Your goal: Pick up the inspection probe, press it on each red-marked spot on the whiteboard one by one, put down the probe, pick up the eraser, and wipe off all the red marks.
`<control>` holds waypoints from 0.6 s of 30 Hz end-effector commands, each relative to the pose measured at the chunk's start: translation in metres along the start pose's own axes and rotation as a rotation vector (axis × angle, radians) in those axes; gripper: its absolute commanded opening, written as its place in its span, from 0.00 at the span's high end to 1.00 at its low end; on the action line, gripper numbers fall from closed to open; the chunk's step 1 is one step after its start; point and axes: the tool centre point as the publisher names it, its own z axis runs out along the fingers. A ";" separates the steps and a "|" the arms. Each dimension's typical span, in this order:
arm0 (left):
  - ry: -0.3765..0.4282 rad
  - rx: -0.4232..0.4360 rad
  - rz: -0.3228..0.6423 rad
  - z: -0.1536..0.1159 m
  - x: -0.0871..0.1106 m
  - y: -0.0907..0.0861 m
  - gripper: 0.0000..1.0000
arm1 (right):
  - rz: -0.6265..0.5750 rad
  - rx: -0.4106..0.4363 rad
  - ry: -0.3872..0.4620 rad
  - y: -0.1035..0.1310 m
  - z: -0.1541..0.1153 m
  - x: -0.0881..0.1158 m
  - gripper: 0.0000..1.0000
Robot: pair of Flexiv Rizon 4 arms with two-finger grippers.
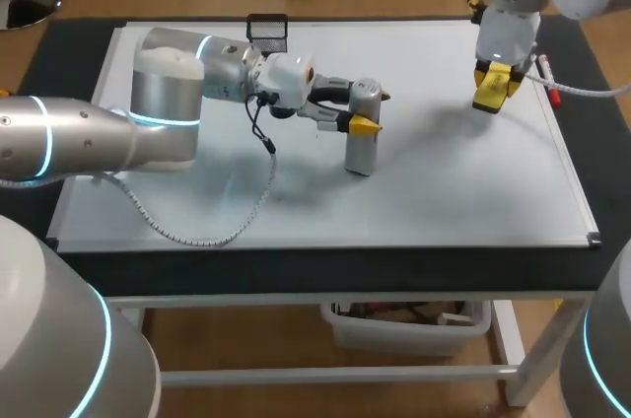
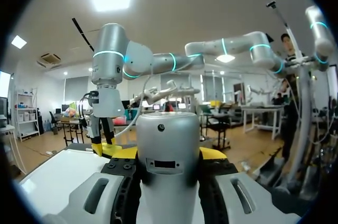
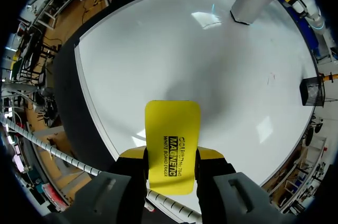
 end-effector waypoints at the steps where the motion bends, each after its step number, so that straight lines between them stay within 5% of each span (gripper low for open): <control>1: -0.001 0.001 0.001 -0.001 0.001 0.003 1.00 | -0.002 0.000 0.003 -0.001 -0.001 0.000 1.00; 12: -0.004 0.006 0.010 0.000 -0.001 -0.004 1.00 | -0.002 0.000 0.003 -0.001 -0.001 0.000 1.00; 18: -0.018 0.032 -0.022 -0.004 -0.004 -0.029 1.00 | -0.002 0.000 0.003 -0.001 -0.001 0.000 1.00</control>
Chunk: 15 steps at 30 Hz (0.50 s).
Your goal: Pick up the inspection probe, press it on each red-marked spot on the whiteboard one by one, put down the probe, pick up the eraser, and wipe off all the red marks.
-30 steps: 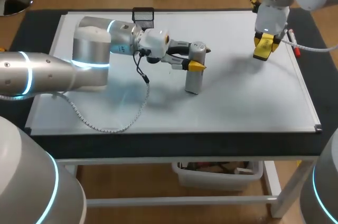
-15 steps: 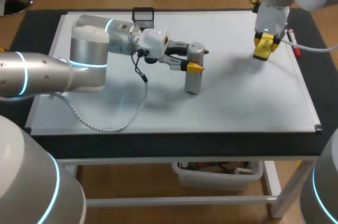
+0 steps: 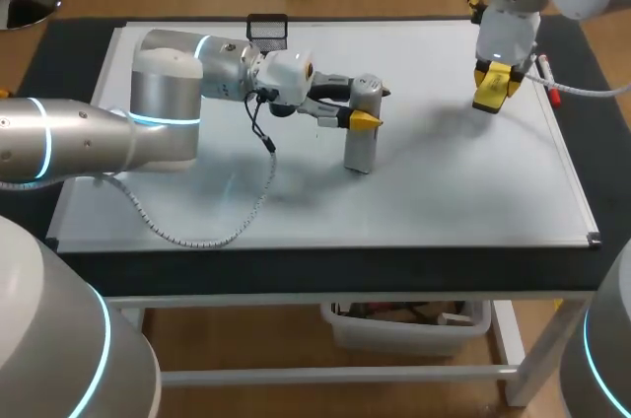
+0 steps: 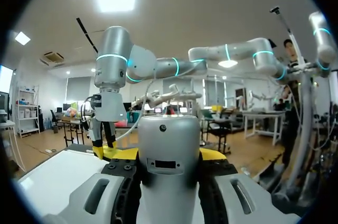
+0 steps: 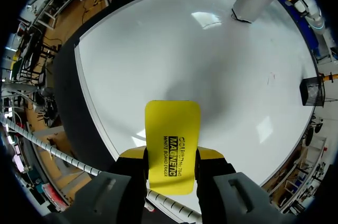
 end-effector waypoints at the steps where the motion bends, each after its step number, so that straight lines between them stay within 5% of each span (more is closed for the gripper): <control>1: -0.006 -0.002 0.007 -0.006 0.000 -0.018 1.00 | -0.002 0.000 0.003 -0.001 -0.001 0.000 1.00; 9: -0.077 0.011 0.049 -0.044 -0.010 -0.045 1.00 | -0.002 0.000 0.003 -0.001 -0.001 0.000 1.00; 15: -0.185 0.033 0.060 -0.097 -0.017 -0.057 1.00 | -0.002 0.000 0.003 -0.001 -0.001 0.000 1.00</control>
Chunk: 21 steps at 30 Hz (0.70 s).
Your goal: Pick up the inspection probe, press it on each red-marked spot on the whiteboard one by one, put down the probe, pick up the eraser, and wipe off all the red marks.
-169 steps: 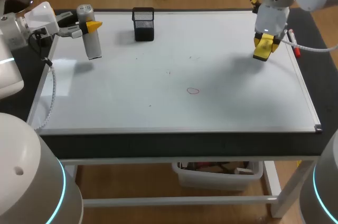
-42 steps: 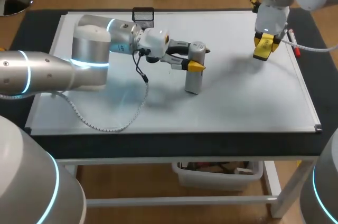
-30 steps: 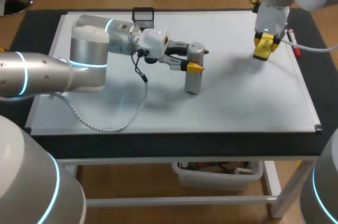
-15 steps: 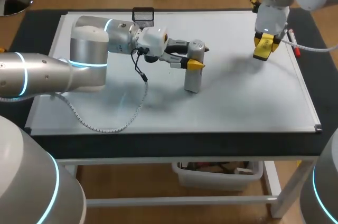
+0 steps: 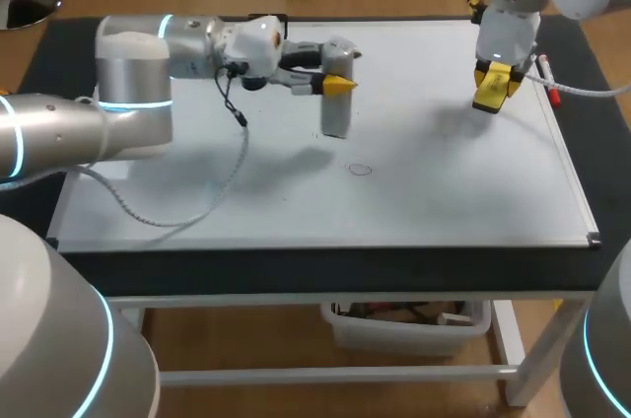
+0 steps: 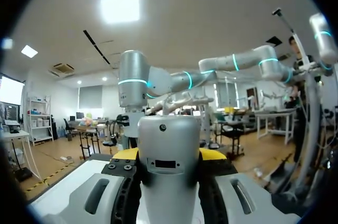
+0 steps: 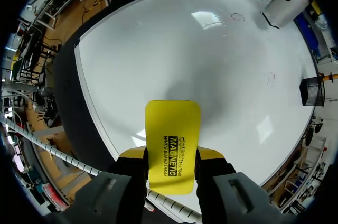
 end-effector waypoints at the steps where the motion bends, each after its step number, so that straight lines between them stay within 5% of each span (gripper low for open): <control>1: -0.072 -0.003 0.017 -0.045 0.007 -0.014 1.00 | -0.002 0.000 0.003 -0.001 -0.001 0.000 1.00; 11: -0.245 -0.025 0.020 -0.150 -0.008 -0.014 1.00 | -0.002 0.000 0.003 -0.001 -0.001 0.000 1.00; 21: -0.357 -0.038 0.031 -0.210 -0.004 -0.016 1.00 | -0.002 0.000 0.003 -0.001 -0.001 0.000 1.00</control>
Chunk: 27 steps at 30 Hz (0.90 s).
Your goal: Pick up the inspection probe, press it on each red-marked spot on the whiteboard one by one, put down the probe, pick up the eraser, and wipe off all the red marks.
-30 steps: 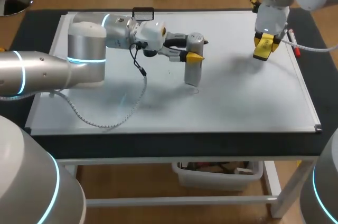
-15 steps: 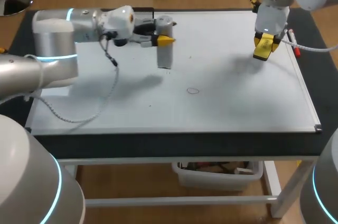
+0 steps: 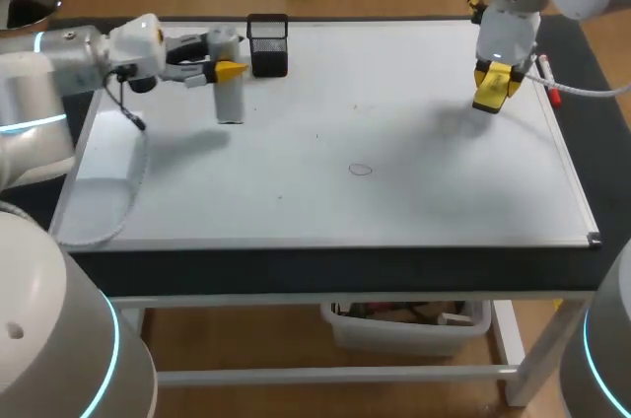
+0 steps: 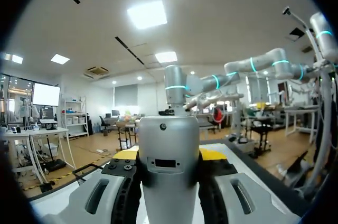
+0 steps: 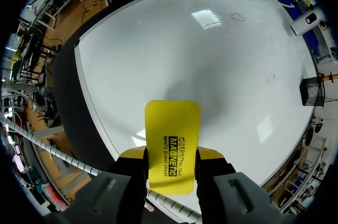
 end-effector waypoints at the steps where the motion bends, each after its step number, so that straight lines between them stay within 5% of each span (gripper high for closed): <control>1: -0.070 0.002 0.002 -0.030 0.006 -0.005 1.00 | -0.002 0.000 0.003 -0.001 -0.001 0.000 1.00; 14: -0.145 0.002 0.019 -0.064 0.005 -0.014 1.00 | -0.002 0.000 0.003 -0.001 -0.001 0.000 1.00; 24: -0.145 0.002 0.019 -0.064 0.005 -0.014 1.00 | -0.002 0.000 0.003 -0.001 -0.001 0.000 1.00; 27: -0.145 0.002 0.019 -0.064 0.005 -0.014 1.00 | -0.048 0.012 0.026 0.024 0.004 -0.015 1.00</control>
